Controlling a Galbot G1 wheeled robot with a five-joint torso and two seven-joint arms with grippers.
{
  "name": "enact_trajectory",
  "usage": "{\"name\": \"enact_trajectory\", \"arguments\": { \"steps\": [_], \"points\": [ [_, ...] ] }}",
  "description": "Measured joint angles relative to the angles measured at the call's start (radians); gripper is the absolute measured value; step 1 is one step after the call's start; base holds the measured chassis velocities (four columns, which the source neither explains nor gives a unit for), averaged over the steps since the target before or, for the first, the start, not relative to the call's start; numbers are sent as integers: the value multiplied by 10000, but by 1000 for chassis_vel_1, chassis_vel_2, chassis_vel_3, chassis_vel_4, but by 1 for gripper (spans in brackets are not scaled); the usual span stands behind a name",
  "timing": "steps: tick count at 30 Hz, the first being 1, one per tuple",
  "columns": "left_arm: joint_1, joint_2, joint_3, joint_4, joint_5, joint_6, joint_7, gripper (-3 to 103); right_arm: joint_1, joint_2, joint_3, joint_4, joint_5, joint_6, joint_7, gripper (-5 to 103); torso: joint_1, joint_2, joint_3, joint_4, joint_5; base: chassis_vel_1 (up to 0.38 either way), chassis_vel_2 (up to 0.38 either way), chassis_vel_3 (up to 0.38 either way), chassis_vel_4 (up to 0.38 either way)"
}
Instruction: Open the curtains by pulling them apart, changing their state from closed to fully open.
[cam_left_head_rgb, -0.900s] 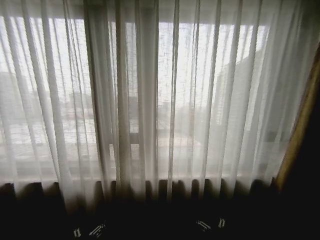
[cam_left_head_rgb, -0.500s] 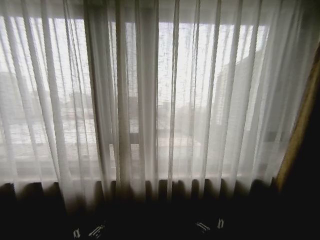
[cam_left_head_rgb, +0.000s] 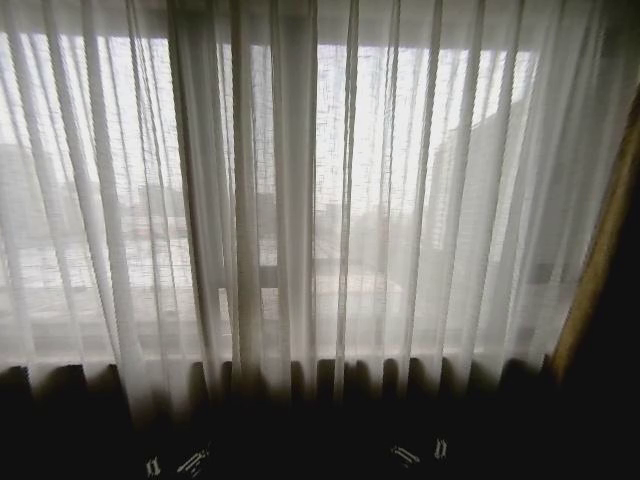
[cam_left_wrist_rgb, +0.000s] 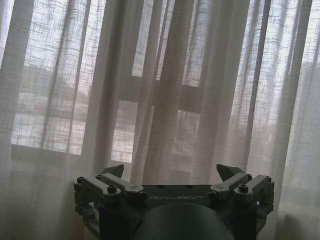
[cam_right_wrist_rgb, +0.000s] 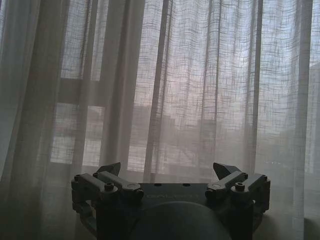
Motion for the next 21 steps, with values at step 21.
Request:
{"name": "enact_trajectory", "arguments": {
  "steps": [21],
  "points": [
    [39,-44,-19,-13,58,-43,0,100,-15,0,198,-271,3,242,-430,100,0,0,0,0,0,0,0,0,0]
  ]
}}
